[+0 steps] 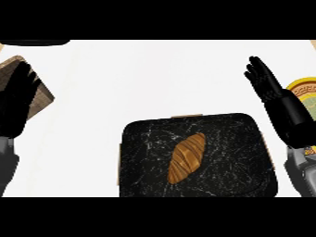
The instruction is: Pick the croissant from the tray and place it in the plate
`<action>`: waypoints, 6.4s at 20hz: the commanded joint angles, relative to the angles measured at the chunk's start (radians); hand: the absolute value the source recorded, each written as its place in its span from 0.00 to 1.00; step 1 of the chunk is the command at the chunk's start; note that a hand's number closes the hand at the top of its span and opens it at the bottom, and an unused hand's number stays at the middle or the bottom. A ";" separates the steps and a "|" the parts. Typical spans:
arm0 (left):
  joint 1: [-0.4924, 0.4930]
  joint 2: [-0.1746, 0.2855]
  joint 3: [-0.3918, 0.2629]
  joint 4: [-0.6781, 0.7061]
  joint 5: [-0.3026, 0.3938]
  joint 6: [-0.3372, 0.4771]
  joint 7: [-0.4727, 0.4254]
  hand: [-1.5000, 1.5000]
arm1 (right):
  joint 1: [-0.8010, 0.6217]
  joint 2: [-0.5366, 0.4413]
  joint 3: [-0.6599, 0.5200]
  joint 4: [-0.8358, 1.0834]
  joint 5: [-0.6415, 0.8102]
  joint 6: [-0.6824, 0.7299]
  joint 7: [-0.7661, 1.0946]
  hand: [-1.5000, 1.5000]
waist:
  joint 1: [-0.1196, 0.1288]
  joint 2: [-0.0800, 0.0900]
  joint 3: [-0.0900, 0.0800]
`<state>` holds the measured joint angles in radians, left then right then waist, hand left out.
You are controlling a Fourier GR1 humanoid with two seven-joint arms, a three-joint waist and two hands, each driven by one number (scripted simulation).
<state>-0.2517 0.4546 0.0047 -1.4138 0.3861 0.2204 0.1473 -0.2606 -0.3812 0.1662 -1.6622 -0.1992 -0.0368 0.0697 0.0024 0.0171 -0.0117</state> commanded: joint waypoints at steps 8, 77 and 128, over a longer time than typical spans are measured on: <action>0.129 -0.040 -0.129 0.028 -0.135 0.049 0.030 0.50 | 0.059 -0.179 0.101 -0.034 0.472 -0.197 0.157 1.00 | -0.047 -0.028 -0.029; 0.270 -0.295 -0.068 -0.052 -0.397 -0.039 0.028 0.50 | 0.091 0.343 0.306 0.076 1.044 0.255 0.594 1.00 | 0.000 -0.017 0.012; 0.269 -0.381 -0.088 -0.112 -0.501 -0.040 0.085 0.50 | -0.103 -0.270 -0.558 0.588 0.899 0.082 -0.079 1.00 | 0.011 -0.015 0.012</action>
<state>-0.0176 0.1151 -0.0387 -1.5006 -0.0789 0.1499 0.2358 -0.3157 -0.5981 -0.3797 -1.2212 0.7111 -0.0050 0.0300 0.0089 0.0022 0.0007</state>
